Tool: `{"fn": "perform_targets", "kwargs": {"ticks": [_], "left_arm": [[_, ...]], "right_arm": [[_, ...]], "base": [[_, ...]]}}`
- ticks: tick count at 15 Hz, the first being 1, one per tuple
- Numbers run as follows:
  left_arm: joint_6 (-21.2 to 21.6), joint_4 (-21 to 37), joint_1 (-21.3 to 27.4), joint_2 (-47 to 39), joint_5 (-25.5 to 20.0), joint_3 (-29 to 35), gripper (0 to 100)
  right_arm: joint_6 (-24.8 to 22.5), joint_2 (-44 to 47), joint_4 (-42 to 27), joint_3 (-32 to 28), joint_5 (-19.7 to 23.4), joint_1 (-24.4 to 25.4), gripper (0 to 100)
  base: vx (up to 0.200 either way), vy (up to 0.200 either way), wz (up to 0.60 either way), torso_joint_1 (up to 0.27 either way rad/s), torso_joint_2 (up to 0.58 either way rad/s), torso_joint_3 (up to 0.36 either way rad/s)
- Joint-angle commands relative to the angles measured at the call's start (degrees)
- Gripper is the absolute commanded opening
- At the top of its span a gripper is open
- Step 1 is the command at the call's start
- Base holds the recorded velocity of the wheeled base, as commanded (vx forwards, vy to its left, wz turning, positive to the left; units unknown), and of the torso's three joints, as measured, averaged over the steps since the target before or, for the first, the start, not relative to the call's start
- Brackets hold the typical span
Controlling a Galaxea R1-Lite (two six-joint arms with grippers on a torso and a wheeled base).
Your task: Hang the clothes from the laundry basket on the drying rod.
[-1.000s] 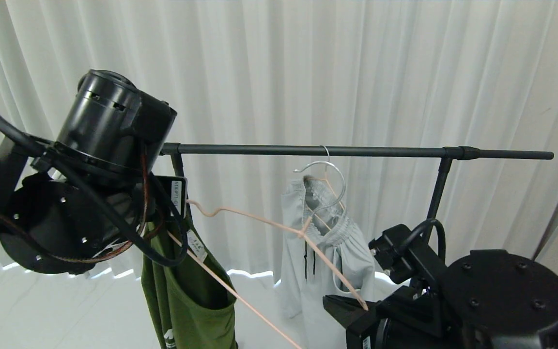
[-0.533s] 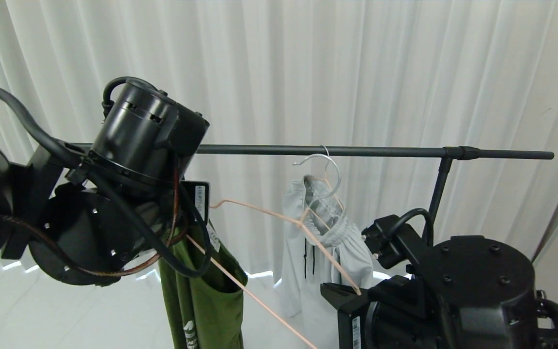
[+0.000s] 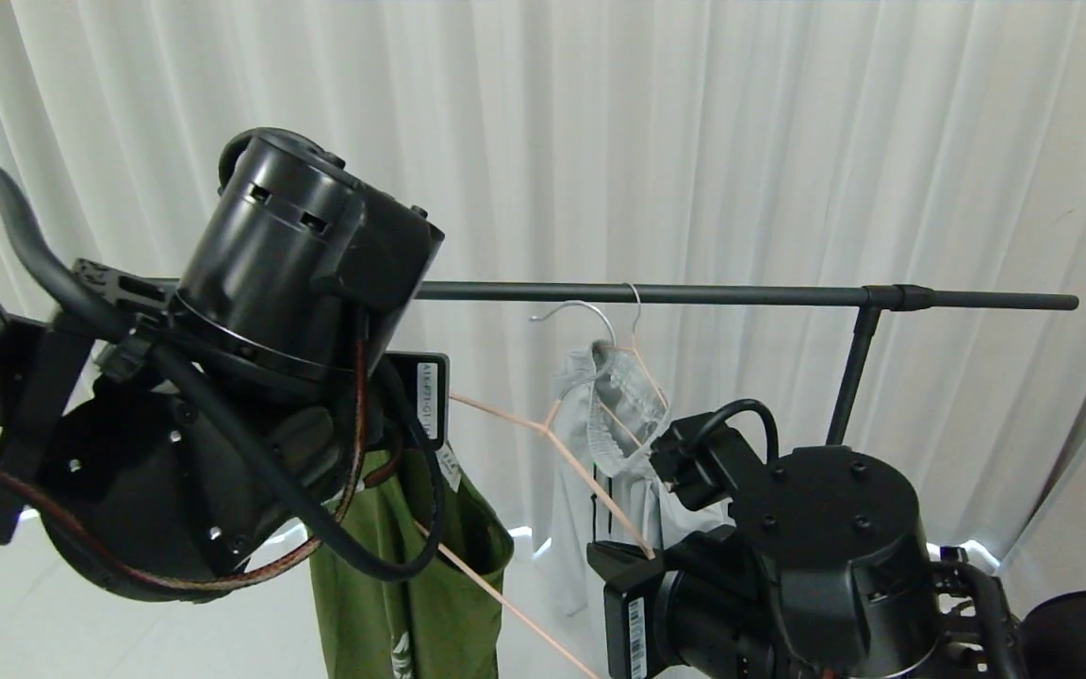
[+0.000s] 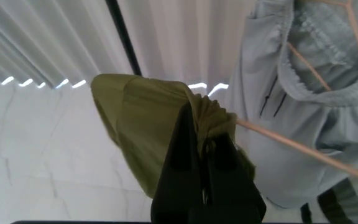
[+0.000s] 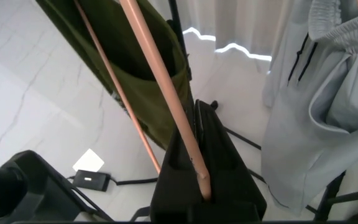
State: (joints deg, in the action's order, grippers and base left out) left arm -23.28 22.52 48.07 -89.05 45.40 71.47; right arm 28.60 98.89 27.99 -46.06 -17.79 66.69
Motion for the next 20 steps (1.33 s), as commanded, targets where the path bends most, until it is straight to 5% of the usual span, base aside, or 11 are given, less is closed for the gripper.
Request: {"fn": "perform_targets", "kwargs": {"ticks": [1, 10, 20], "left_arm": [[-0.18, -0.02, 1.33, 0.28, -0.05, 0.68, 0], [-2.47, -0.02, 9.33, 1.78, -1.80, 2.35, 0], [-2.64, -0.02, 12.58, 7.31, -3.21, -6.96, 0]], "right_arm": [[-0.03, 1.04, -0.04, -0.44, 0.12, 0.01, 0], [0.05, 3.24, 0.14, -2.90, -0.32, 0.37, 0], [-0.83, 0.60, 5.76, -2.81, -3.66, 0.63, 0]], "base": [[0.000, 0.000, 0.00, 0.000, 0.00, 0.000], [0.000, 0.000, 0.00, 0.000, 0.00, 0.000], [0.000, 0.000, 0.00, 0.000, 0.00, 0.000]]}}
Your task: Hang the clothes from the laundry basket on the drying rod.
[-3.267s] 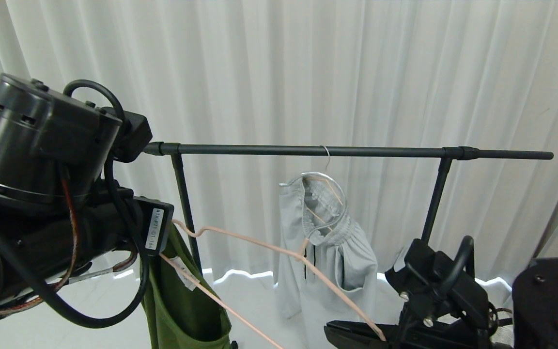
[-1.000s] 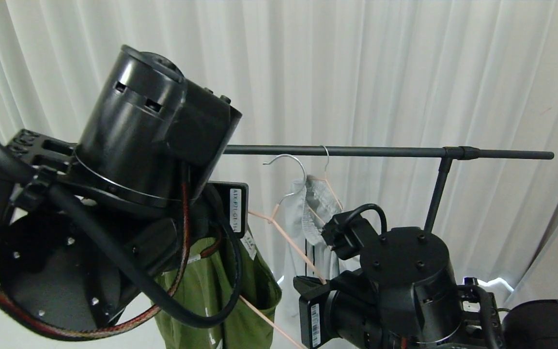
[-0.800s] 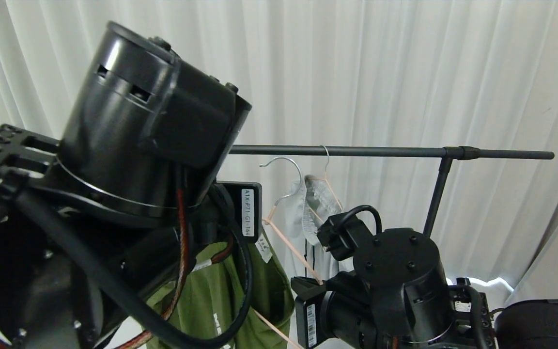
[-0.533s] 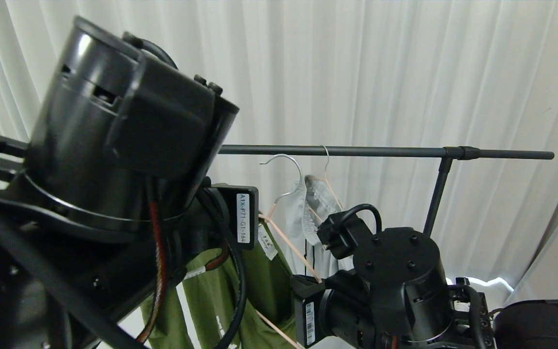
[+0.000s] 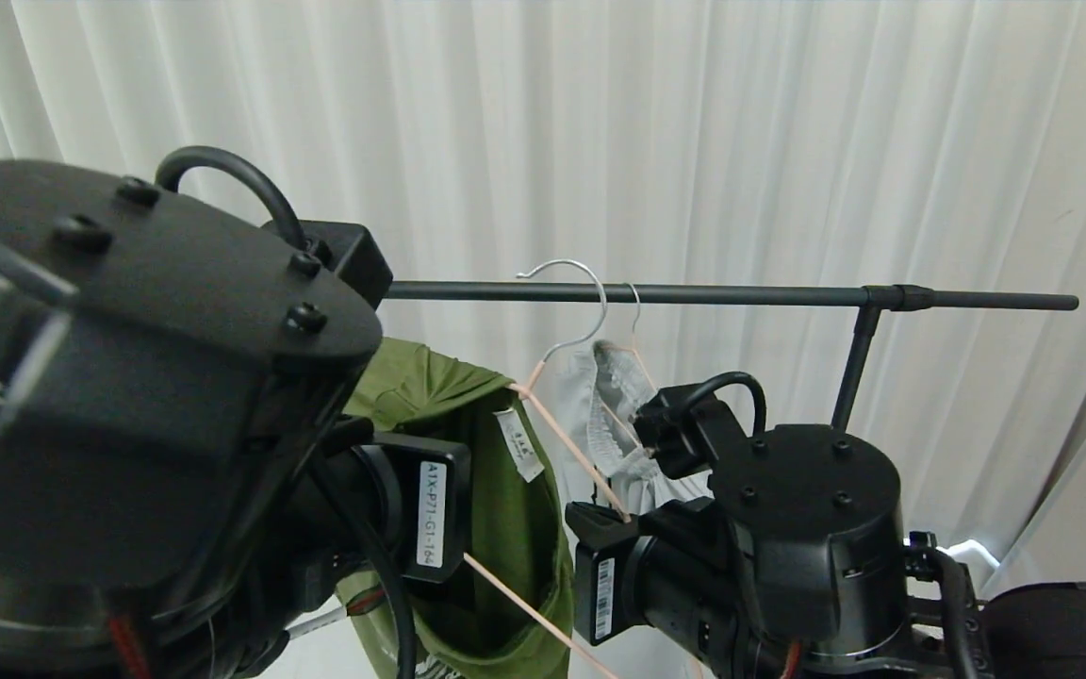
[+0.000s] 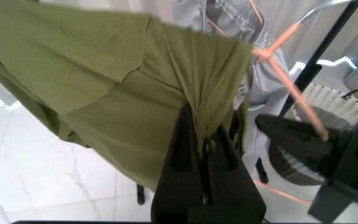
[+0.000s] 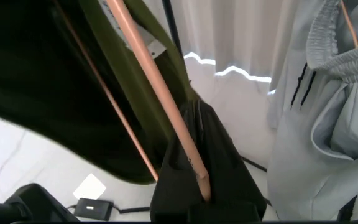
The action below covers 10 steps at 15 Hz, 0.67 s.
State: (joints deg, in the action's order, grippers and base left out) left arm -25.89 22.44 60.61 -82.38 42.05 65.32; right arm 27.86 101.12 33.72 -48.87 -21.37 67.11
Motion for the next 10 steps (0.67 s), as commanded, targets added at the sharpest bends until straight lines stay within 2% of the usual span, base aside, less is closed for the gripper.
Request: {"fn": "perform_targets", "kwargs": {"ticks": [1, 4, 5, 9, 10], "left_arm": [[0.05, 0.06, 0.30, 0.73, 0.23, -1.16, 0], [0.14, 0.06, 1.00, 0.91, 0.14, -1.07, 0], [0.14, 0.06, 1.70, 1.26, 0.14, -1.16, 100], [0.23, 0.06, 3.99, 3.81, 0.05, -3.00, 100], [0.93, 0.06, 5.22, 6.53, 0.05, -5.55, 100]], "right_arm": [[-0.87, -2.42, 0.03, 0.09, -0.08, 0.30, 0], [-1.84, -3.91, 0.03, 0.09, -0.51, 1.01, 0], [-2.19, -4.18, 0.03, 0.18, -0.51, 1.09, 0], [-4.48, -5.32, 0.03, 0.53, -0.78, 1.18, 0], [-5.97, -6.37, 0.03, 2.20, -0.78, 1.09, 0]], "base": [[0.000, 0.000, 0.00, 0.000, 0.00, 0.000], [0.000, 0.000, 0.00, 0.000, 0.00, 0.000], [0.000, 0.000, 0.00, 0.000, 0.00, 0.000], [0.000, 0.000, 0.00, 0.000, 0.00, 0.000], [0.000, 0.000, 0.00, 0.000, 0.00, 0.000]]}}
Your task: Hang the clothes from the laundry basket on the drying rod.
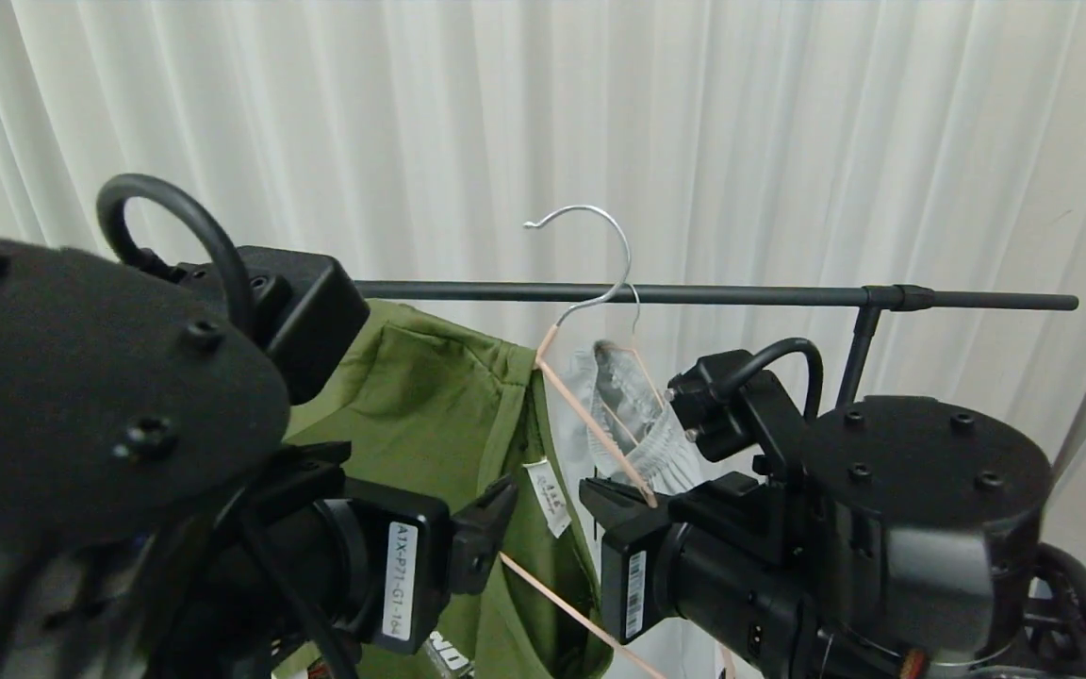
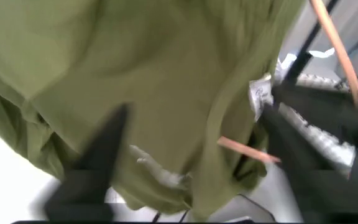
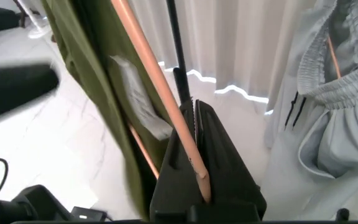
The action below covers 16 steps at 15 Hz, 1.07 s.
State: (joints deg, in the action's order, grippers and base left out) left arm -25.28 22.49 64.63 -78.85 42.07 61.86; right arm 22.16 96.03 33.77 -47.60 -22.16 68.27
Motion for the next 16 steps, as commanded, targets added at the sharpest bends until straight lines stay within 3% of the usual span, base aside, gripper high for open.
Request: {"fn": "perform_targets", "kwargs": {"ticks": [1, 5, 9, 14, 16], "left_arm": [[1.55, 0.01, 2.78, 5.72, 0.03, -4.02, 100], [14.47, 0.01, 4.97, 17.06, -0.85, -10.00, 100], [28.71, 0.01, 3.39, 25.50, -15.44, -13.78, 100], [32.40, -0.08, 2.51, 24.71, -26.43, -17.29, 100], [36.09, -0.08, 2.43, 24.53, -30.64, -19.14, 100]], "right_arm": [[-1.24, -2.16, -0.02, 2.78, 0.01, -0.06, 0], [-6.43, -6.82, 1.74, 11.92, 0.28, 0.38, 0], [-11.26, -9.10, 7.01, 21.76, 0.54, 4.59, 0], [-12.85, -9.89, 7.89, 26.16, 0.37, 10.57, 0], [-12.93, -9.98, 7.89, 26.33, 0.37, 12.42, 0]], "base": [[0.000, 0.000, 0.00, 0.000, 0.00, 0.000], [0.000, 0.000, 0.00, 0.000, 0.00, 0.000], [0.000, 0.000, 0.00, 0.000, 0.00, 0.000], [0.000, 0.000, 0.00, 0.000, 0.00, 0.000], [0.000, 0.000, 0.00, 0.000, 0.00, 0.000]]}}
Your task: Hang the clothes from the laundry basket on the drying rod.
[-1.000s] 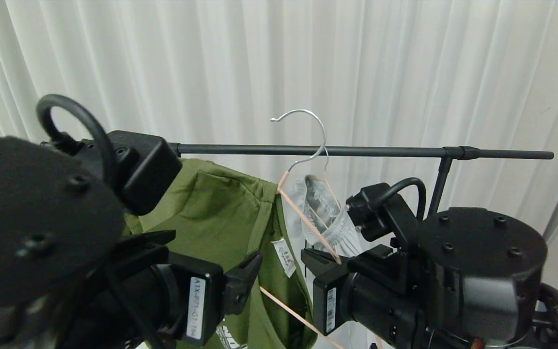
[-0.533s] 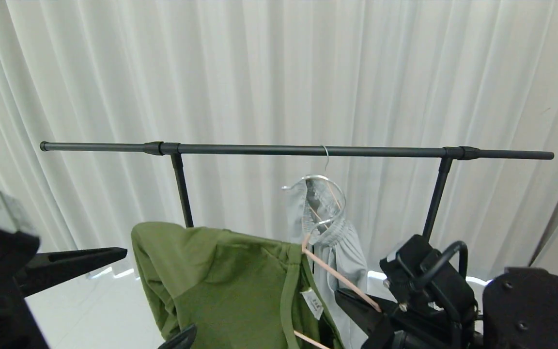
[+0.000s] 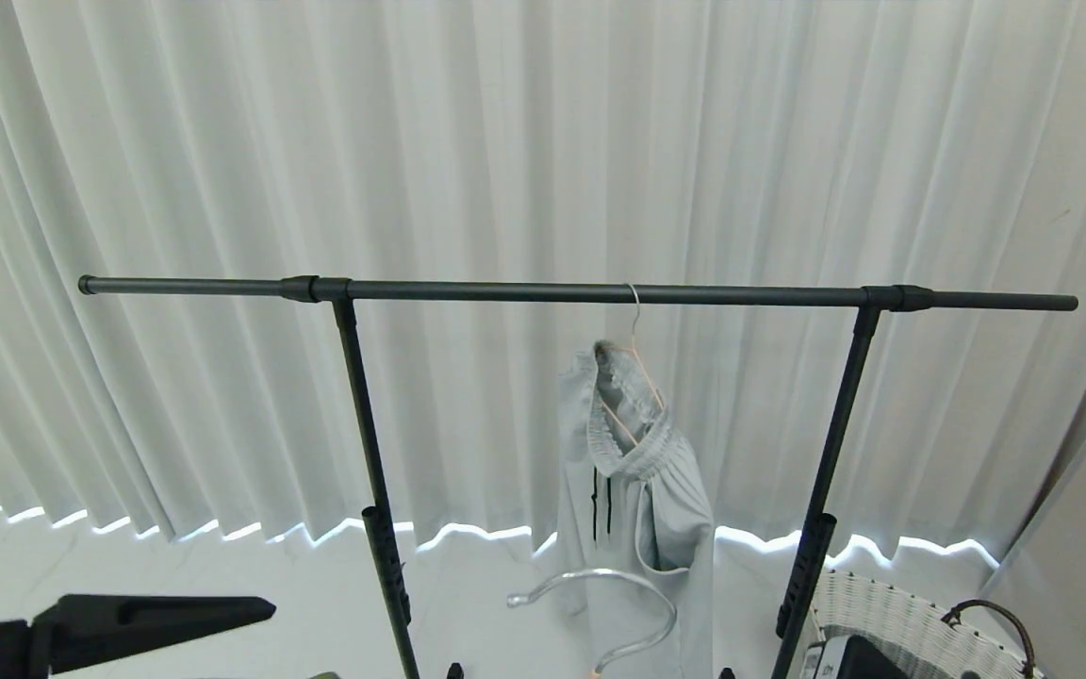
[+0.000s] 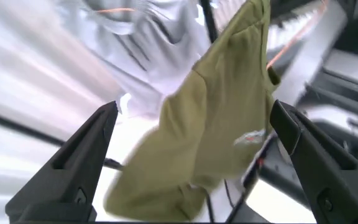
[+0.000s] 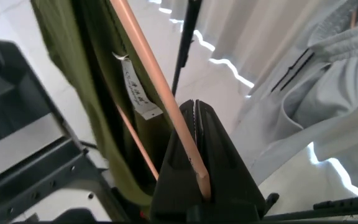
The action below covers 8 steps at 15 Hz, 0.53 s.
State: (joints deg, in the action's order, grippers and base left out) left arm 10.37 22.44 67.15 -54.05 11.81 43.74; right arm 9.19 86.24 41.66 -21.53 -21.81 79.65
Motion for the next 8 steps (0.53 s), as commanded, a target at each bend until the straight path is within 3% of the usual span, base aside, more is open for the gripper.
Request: {"fn": "perform_targets", "kwargs": {"ticks": [1, 3, 5, 8], "left_arm": [[3.07, -0.03, -0.44, -0.35, -3.02, -3.31, 100], [3.60, -0.03, -0.35, -1.23, -6.36, -4.72, 100], [3.60, -0.38, -0.35, -2.55, -6.89, -4.63, 100], [3.51, -5.92, -0.44, -5.89, -7.42, -6.74, 100]], "right_arm": [[-0.84, -0.10, -0.08, 0.52, 0.01, 1.73, 0], [-2.34, -0.02, -0.08, 0.52, 0.10, 2.61, 0], [-2.86, 0.16, -0.08, 0.52, 0.10, 3.40, 0], [-2.95, 0.25, -0.08, 0.43, 0.10, 4.28, 0]], "base": [[0.000, 0.000, 0.00, 0.000, 0.00, 0.000], [0.000, 0.000, 0.00, 0.000, 0.00, 0.000], [0.000, 0.000, 0.00, 0.000, 0.00, 0.000], [0.000, 0.000, 0.00, 0.000, 0.00, 0.000]]}}
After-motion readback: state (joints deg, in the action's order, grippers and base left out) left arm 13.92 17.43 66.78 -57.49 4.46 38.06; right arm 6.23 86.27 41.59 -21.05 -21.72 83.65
